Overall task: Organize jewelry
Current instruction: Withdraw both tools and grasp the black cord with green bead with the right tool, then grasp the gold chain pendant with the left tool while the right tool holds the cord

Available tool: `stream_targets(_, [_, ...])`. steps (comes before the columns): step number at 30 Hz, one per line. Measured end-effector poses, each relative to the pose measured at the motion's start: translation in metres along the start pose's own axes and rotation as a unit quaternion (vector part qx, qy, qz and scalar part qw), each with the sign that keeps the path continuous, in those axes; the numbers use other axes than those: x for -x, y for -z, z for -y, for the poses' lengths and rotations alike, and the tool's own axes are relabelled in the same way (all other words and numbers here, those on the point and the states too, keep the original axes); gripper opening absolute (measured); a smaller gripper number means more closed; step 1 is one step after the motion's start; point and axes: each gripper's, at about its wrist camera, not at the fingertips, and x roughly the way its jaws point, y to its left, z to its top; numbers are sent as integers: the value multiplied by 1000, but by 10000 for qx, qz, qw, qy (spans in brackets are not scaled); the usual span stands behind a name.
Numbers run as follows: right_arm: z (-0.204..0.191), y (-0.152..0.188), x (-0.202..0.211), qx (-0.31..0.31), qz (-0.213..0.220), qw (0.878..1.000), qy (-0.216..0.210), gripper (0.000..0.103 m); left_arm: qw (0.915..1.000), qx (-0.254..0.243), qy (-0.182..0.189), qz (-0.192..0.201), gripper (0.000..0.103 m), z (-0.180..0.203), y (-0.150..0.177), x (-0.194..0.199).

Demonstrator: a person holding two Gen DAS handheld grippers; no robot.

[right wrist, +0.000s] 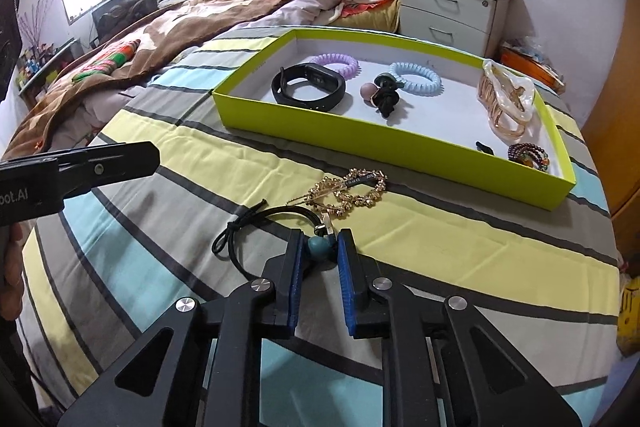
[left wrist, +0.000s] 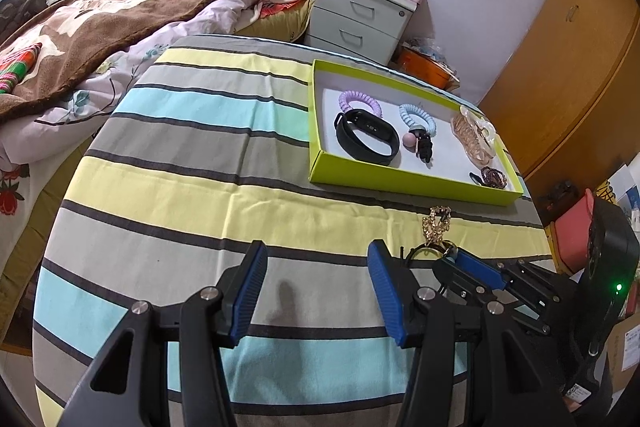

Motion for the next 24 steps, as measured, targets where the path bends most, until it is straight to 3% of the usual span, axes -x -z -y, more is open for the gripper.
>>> stream_targets(10, [36,17,34,-463,302,9985,29,17,9996,-223,131,-125,54,16,-2,-10])
stream_targets(24, [86,35,76,-1029,734,9913,372,17,9937,-1008,302,-383,55,73,-9,-41])
